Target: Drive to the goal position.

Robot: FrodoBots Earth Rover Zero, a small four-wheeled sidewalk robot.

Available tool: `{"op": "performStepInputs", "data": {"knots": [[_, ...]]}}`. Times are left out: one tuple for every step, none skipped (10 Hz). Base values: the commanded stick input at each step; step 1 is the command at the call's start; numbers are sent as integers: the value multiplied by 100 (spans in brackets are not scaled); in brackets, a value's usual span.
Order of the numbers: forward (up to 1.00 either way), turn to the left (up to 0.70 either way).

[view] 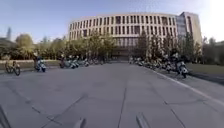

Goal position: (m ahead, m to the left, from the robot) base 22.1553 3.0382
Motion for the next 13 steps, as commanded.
{"op": "performStepInputs", "data": {"knots": [[60,0],[60,0],[60,0],[60,0],[60,0],[60,0],[60,0],[60,0],[60,0],[60,0],[60,0],[60,0],[60,0]]}}
